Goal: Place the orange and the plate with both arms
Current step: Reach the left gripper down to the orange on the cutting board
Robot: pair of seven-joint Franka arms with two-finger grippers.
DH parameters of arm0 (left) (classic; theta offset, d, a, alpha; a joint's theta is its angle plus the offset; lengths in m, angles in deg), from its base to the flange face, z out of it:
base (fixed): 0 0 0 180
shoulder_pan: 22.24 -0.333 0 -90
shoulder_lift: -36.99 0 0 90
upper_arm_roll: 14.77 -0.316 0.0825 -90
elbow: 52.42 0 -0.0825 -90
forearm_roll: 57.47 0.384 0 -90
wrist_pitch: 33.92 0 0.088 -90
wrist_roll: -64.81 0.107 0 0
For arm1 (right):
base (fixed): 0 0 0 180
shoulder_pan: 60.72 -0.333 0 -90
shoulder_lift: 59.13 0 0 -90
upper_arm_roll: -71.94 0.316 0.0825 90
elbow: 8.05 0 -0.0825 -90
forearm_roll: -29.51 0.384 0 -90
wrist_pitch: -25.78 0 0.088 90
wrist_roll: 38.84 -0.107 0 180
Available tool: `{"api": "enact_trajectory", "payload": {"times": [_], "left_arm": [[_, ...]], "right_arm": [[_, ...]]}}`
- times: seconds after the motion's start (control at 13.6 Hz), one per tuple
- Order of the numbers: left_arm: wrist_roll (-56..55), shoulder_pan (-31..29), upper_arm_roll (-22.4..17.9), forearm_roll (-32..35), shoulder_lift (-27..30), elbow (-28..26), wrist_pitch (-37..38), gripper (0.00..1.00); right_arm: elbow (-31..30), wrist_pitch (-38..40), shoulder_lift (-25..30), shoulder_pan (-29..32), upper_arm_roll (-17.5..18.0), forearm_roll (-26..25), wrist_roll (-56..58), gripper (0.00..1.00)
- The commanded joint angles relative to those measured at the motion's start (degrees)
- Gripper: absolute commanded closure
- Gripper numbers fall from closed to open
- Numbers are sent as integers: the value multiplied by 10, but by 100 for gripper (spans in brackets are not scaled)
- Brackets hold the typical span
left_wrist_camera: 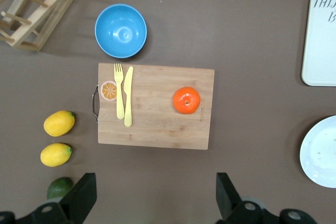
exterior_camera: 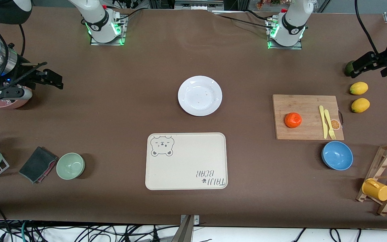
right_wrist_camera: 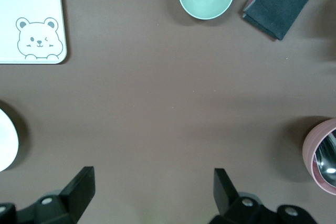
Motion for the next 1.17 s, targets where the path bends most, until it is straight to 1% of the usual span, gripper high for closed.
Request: {"api": "enact_trajectory", "payload": {"times": [0.0,0.07,0.15,0.29,0.44,0.66,0.81,0.88,0.95,1.1], "left_arm": [[6,-9,5,13,-7,-56,-9,0],[5,-10,5,12,-8,-64,-12,0],[5,-10,5,13,-9,-89,-45,0],[4,-10,6,15,-14,-153,-136,0],[6,-9,6,15,-19,-218,-243,0],[8,-9,7,11,-28,-296,-361,0],[8,-9,10,11,-46,-344,-435,0],[5,-7,12,11,-57,-361,-464,0],[0,-5,20,9,-78,-364,-483,0],[-8,5,22,5,-106,-364,-500,0]], "right_arm": [[-4,-1,5,3,2,9,5,0],[-4,-1,5,3,2,9,5,0],[-4,-3,5,3,2,10,5,0],[-3,-4,5,2,2,10,4,0],[-3,-4,5,3,2,10,4,0],[-4,-4,5,3,2,10,4,0],[-3,-4,5,2,8,10,3,0],[-3,-5,5,2,12,10,-1,0],[-3,-6,5,2,13,10,-2,0],[-3,-7,5,2,13,10,-3,0]]}}
